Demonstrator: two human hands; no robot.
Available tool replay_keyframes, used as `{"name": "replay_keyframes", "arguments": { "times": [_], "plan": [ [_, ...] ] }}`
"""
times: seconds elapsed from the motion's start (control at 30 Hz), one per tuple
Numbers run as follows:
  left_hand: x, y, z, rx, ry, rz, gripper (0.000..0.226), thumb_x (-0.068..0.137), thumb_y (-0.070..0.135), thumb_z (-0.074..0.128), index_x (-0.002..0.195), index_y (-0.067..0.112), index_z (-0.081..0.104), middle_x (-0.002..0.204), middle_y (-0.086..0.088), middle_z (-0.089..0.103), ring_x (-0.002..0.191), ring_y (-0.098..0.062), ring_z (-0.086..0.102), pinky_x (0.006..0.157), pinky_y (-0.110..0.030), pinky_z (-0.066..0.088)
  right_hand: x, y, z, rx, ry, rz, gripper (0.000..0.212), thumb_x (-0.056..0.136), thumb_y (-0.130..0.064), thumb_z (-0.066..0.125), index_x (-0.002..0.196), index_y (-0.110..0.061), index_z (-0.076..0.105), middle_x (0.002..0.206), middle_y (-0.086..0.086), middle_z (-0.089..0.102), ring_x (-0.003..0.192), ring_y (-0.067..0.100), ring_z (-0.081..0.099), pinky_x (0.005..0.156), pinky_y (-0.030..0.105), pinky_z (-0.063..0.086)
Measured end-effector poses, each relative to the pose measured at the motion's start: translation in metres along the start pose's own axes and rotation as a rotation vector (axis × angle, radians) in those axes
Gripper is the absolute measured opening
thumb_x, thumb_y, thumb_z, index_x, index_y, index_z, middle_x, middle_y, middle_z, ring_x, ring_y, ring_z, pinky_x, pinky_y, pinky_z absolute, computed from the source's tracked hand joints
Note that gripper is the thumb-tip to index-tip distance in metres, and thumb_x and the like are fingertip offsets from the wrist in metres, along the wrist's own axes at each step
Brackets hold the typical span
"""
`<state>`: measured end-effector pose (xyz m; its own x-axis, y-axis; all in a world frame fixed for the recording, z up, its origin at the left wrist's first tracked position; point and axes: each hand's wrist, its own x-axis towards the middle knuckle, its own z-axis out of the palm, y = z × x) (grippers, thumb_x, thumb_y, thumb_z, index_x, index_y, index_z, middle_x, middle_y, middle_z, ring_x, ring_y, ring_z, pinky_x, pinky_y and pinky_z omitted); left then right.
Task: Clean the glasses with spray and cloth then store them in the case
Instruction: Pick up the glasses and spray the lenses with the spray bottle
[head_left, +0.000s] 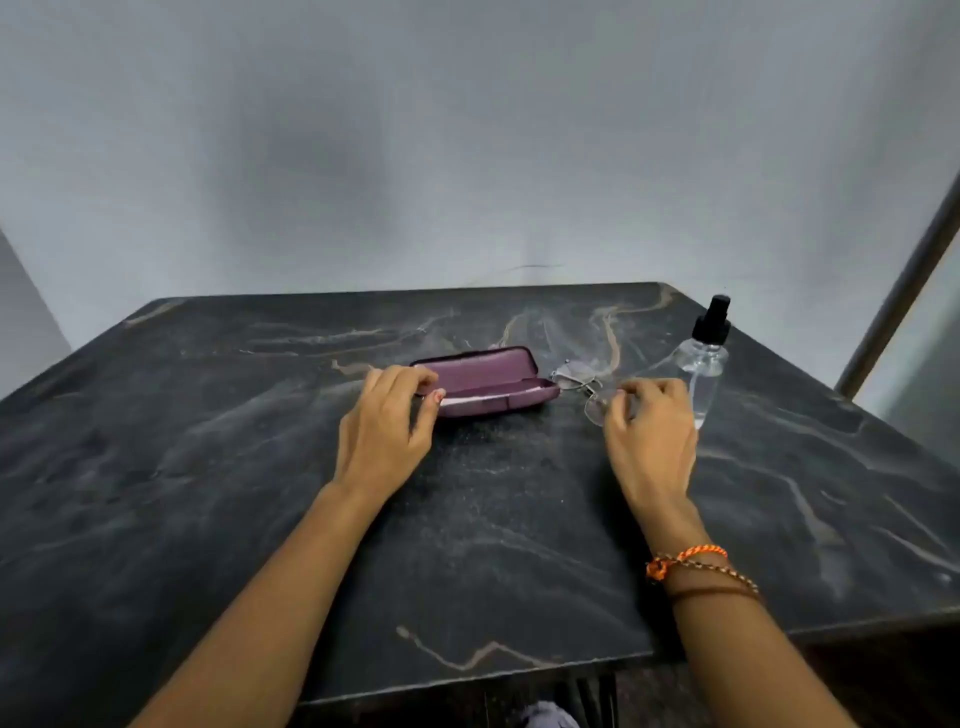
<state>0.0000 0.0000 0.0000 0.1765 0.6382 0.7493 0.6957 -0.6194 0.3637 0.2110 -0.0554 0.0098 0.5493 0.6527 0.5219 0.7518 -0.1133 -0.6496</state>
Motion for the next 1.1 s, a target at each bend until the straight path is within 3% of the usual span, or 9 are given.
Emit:
{"name": "replay_keyframes", "arguments": {
  "times": [0.1,0.17,0.27,0.47,0.63,0.87,0.93,1.03,1.1],
  "plan": [
    [0.002,0.001,0.003,0.004,-0.006,0.053,0.009,0.083,0.011,0.062,0.093,0.009,0.063,0.087,-0.005,0.064,0.084,-0.022,0.056,0.052,-0.028,0.044,0.002,0.009,0.001,-0.055,-0.039,0.131,0.027,0.090,-0.018,0.046,0.098,0.002,0.062,0.118,0.021,0.050,0.094,0.043,0.055,0.077,0.039,0.041],
    [0.003,0.000,0.003,-0.004,0.000,0.026,0.009,0.084,0.011,0.061,0.093,0.009,0.063,0.088,-0.005,0.064,0.085,-0.022,0.055,0.054,-0.031,0.046,0.003,0.013,0.002,-0.064,-0.075,0.164,0.030,0.090,-0.020,0.046,0.091,0.004,0.064,0.110,0.024,0.057,0.093,0.045,0.056,0.075,0.039,0.042],
    [0.000,0.000,0.004,-0.022,0.004,0.000,0.010,0.086,0.013,0.060,0.095,0.010,0.062,0.089,-0.004,0.064,0.086,-0.020,0.054,0.055,-0.031,0.045,0.002,0.015,0.001,-0.040,-0.106,0.156,0.031,0.089,-0.021,0.051,0.084,0.004,0.067,0.091,0.024,0.065,0.089,0.042,0.059,0.072,0.036,0.043],
    [0.002,0.000,0.007,-0.054,-0.001,-0.037,0.011,0.088,0.015,0.057,0.097,0.010,0.062,0.093,-0.004,0.063,0.087,-0.017,0.052,0.059,-0.033,0.046,0.003,0.019,0.001,0.076,-0.113,0.186,0.022,0.088,-0.020,0.057,0.087,-0.002,0.070,0.090,0.018,0.070,0.091,0.034,0.061,0.071,0.029,0.037],
    [0.001,0.001,0.008,-0.076,0.024,-0.062,0.011,0.088,0.016,0.057,0.096,0.010,0.062,0.091,-0.003,0.063,0.085,-0.014,0.050,0.061,-0.029,0.040,0.003,0.016,-0.003,0.169,0.005,0.171,0.024,0.088,-0.018,0.054,0.081,-0.001,0.070,0.082,0.019,0.071,0.085,0.033,0.063,0.070,0.026,0.037],
    [0.003,0.013,0.003,-0.256,0.082,-0.166,0.012,0.088,0.019,0.057,0.094,0.010,0.062,0.086,0.002,0.059,0.082,-0.018,0.054,0.069,-0.029,0.044,-0.002,0.007,-0.009,0.199,0.219,0.033,0.023,0.087,-0.013,0.053,0.076,0.001,0.069,0.068,0.019,0.069,0.059,0.024,0.055,0.058,0.020,0.029],
    [0.005,0.017,0.005,-0.369,0.097,-0.205,0.011,0.090,0.019,0.054,0.096,0.012,0.061,0.085,0.006,0.059,0.079,-0.013,0.054,0.065,-0.030,0.046,0.000,0.005,-0.011,0.276,0.324,0.029,0.020,0.085,-0.012,0.055,0.080,-0.001,0.071,0.070,0.016,0.070,0.060,0.019,0.054,0.056,0.015,0.028],
    [0.016,0.030,0.008,-0.738,0.165,-0.433,0.017,0.093,0.023,0.047,0.099,0.015,0.060,0.085,0.010,0.059,0.071,0.001,0.057,0.057,-0.023,0.053,0.004,0.000,-0.013,0.497,0.408,0.008,0.014,0.083,-0.011,0.058,0.085,-0.005,0.071,0.071,0.008,0.069,0.063,0.014,0.060,0.061,0.007,0.041],
    [0.031,0.039,0.009,-0.937,0.185,-0.541,0.019,0.094,0.026,0.045,0.095,0.018,0.062,0.087,0.008,0.061,0.066,0.003,0.057,0.053,-0.019,0.052,0.011,-0.006,-0.012,0.688,0.378,0.015,0.012,0.083,-0.008,0.060,0.088,-0.010,0.070,0.066,-0.001,0.066,0.060,0.006,0.062,0.065,0.014,0.051]
  ]
}}
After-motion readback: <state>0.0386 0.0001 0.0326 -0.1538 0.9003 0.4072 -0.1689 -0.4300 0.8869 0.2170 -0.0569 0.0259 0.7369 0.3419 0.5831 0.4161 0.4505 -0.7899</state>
